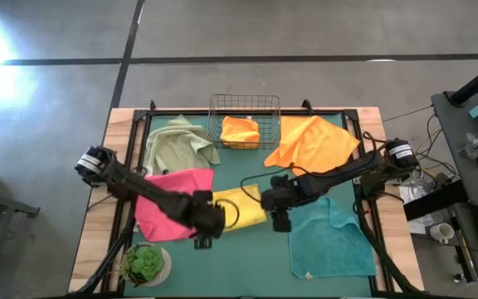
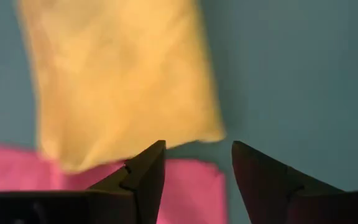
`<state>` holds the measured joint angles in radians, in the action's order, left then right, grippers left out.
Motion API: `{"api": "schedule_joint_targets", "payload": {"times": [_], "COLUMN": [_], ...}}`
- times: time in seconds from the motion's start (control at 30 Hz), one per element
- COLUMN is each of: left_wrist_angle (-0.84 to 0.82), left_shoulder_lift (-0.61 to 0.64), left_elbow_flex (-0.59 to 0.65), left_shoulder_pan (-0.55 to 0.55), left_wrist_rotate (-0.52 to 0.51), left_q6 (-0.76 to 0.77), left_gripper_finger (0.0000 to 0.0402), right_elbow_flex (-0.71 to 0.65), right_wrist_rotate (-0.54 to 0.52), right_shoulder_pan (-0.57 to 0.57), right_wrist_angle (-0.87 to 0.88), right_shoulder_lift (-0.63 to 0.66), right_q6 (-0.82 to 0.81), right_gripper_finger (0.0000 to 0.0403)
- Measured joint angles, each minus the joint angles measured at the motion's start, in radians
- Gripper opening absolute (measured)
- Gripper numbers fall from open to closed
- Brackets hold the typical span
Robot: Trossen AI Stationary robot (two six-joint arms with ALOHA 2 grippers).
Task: Fold microfiber towels
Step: Put the yellow microfiber towel into the wire basket
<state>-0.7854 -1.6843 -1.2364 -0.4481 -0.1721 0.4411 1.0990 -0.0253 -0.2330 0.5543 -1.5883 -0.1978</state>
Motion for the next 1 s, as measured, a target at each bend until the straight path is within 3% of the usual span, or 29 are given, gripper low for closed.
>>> {"api": "schedule_joint_targets", "payload": {"times": [0.33, 0.83, 1.0], "left_wrist_angle": [0.128, 0.140, 0.114], "left_shoulder_lift": [-0.131, -0.232, -0.232], "left_elbow_flex": [0.003, 0.003, 0.003], "left_shoulder_pan": [-0.070, -0.055, -0.045], "left_wrist_rotate": [-0.068, -0.155, -0.188], "left_q6": [-0.002, 0.113, 0.130], "left_gripper_finger": [0.0169, 0.0169, 0.0163], "right_elbow_flex": [-0.088, -0.099, -0.099], "right_wrist_rotate": [-0.001, -0.004, -0.105], "right_shoulder_pan": [-0.062, -0.062, -0.061], "right_wrist_angle": [-0.274, -0.333, -0.362], "right_shoulder_lift": [0.000, -0.071, -0.077], "right_q6": [0.140, 0.181, 0.185], "right_gripper_finger": [0.0173, 0.0166, 0.0158]}}
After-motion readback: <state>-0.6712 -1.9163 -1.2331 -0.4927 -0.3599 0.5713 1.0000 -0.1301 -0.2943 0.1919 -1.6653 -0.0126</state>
